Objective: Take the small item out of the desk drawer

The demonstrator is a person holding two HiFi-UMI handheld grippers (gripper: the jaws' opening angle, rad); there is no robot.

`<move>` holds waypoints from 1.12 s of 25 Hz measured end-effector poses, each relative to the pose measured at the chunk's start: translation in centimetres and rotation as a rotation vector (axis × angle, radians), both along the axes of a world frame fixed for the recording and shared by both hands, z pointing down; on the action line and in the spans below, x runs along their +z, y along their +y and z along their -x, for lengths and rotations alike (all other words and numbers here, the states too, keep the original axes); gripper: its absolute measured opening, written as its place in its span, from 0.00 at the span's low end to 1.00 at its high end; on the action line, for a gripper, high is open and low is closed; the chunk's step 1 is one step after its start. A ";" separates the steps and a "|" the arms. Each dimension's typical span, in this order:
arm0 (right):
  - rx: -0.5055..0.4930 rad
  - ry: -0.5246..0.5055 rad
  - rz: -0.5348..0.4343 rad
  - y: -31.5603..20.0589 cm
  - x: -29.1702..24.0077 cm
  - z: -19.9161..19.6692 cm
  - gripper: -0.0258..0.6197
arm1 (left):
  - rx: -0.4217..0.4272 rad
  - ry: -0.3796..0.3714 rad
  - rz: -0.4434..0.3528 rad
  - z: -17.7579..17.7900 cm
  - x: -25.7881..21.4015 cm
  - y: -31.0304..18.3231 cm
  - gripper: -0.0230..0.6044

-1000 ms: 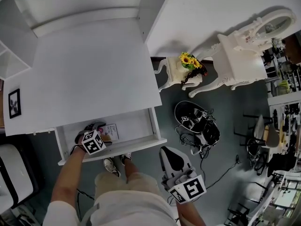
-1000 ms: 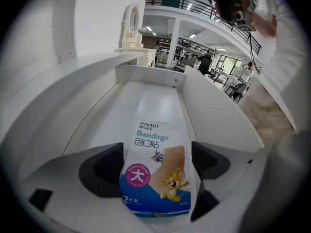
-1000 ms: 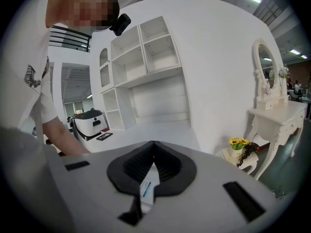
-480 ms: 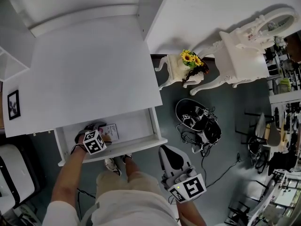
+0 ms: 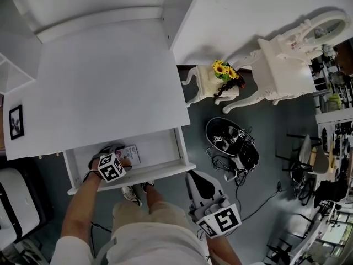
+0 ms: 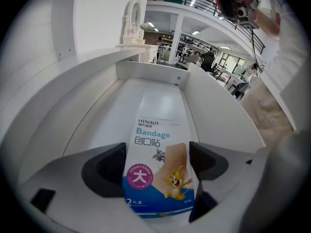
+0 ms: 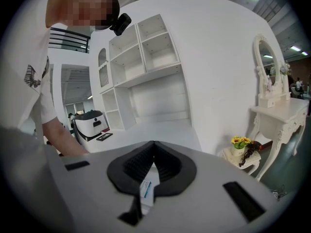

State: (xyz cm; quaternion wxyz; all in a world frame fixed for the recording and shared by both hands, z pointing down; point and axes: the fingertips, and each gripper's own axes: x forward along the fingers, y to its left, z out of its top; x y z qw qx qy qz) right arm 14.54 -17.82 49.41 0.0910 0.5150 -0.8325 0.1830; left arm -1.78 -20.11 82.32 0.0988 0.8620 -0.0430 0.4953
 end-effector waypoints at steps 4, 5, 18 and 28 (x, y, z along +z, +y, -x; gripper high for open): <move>-0.011 -0.004 -0.010 -0.1 -0.3 0.3 0.05 | -0.019 0.012 -0.017 0.0 -0.8 -0.1 0.67; -0.015 -0.006 -0.013 -0.2 -0.4 0.4 0.05 | -0.022 0.009 -0.022 0.2 -1.0 -0.1 0.67; -0.071 -0.017 -0.018 -0.3 -0.3 2.1 0.05 | -0.218 0.085 -0.060 2.0 -3.3 -1.4 0.67; -0.110 -0.019 -0.060 -1.3 -1.8 3.6 0.05 | -0.370 0.197 -0.121 2.8 -7.8 -1.9 0.67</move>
